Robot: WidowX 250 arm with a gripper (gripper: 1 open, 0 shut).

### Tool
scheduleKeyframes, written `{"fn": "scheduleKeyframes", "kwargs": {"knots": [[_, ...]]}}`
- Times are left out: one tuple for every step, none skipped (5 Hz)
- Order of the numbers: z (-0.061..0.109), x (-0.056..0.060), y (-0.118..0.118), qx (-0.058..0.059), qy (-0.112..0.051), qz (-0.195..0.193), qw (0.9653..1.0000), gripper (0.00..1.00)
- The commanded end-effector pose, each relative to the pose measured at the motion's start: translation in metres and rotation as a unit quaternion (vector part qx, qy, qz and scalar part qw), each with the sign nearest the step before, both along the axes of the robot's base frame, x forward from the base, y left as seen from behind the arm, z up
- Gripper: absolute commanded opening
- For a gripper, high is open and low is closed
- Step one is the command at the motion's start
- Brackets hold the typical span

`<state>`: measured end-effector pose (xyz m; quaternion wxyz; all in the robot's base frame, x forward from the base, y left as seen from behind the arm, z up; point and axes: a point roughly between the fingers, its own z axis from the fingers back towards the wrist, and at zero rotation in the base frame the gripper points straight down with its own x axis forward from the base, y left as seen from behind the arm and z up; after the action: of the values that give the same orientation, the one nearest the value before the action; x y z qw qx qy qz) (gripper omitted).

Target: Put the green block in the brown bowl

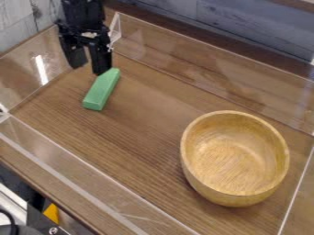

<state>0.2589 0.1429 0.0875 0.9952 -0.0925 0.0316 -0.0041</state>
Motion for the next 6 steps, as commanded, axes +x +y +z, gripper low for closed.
{"fn": "scheduleKeyframes", "kwargs": {"knots": [[0.013, 0.010, 0.015, 0.014, -0.027, 0.022, 0.9993, 1.00], [0.014, 0.014, 0.022, 0.015, -0.031, 0.040, 0.9986, 1.00], [0.009, 0.018, 0.016, 0.016, -0.030, 0.062, 0.9975, 1.00], [0.006, 0.022, 0.010, 0.018, -0.029, 0.083, 0.9959, 1.00], [0.005, 0.024, 0.005, 0.018, -0.026, 0.069, 0.9971, 1.00], [0.005, 0.025, 0.000, 0.019, -0.024, 0.054, 0.9981, 1.00]]}}
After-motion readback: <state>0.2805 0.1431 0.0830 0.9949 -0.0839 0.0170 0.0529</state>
